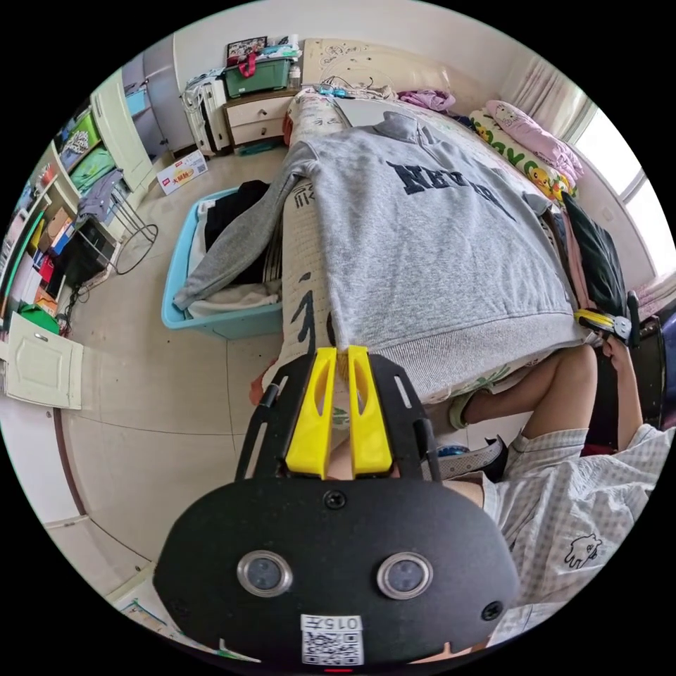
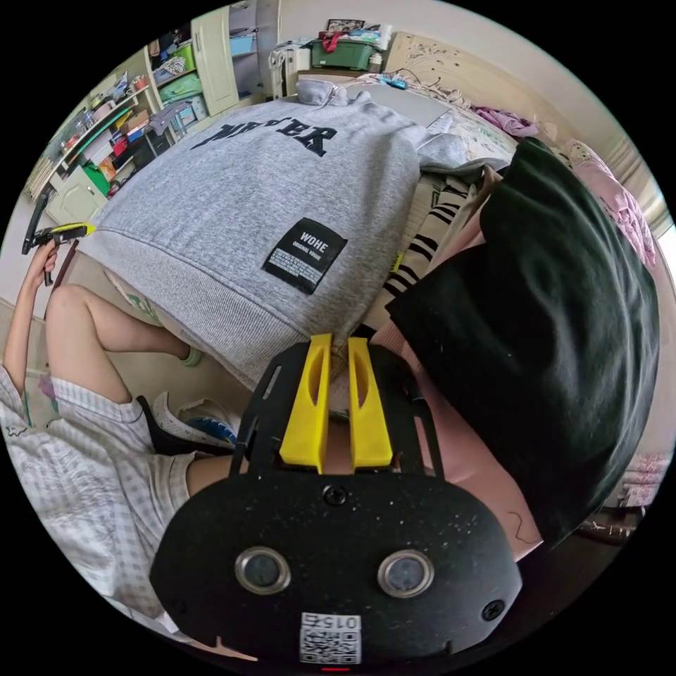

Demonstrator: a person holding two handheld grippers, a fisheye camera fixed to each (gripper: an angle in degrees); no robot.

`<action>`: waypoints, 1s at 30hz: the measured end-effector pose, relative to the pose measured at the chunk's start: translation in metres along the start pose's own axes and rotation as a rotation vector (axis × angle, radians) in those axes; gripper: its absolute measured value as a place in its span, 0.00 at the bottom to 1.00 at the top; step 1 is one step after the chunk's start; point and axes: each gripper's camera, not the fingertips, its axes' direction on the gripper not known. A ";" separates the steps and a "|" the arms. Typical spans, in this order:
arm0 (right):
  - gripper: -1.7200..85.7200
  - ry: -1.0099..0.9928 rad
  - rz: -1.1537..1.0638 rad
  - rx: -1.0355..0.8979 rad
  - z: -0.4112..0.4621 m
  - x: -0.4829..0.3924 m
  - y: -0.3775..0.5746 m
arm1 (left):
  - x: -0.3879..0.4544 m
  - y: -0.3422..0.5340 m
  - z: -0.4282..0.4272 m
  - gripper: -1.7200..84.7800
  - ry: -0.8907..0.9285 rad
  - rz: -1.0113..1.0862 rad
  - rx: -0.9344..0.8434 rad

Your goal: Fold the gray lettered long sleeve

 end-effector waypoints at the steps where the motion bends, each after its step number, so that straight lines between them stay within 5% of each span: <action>1: 0.08 0.001 -0.008 -0.009 0.003 -0.001 -0.002 | 0.002 -0.002 0.002 0.04 -0.014 0.017 -0.010; 10: 0.07 0.037 -0.062 -0.088 0.042 -0.022 -0.038 | 0.001 -0.024 0.063 0.04 0.016 0.039 -0.134; 30: 0.08 -0.025 0.000 0.014 0.060 -0.031 -0.073 | 0.017 0.006 0.108 0.05 -0.110 0.016 -0.055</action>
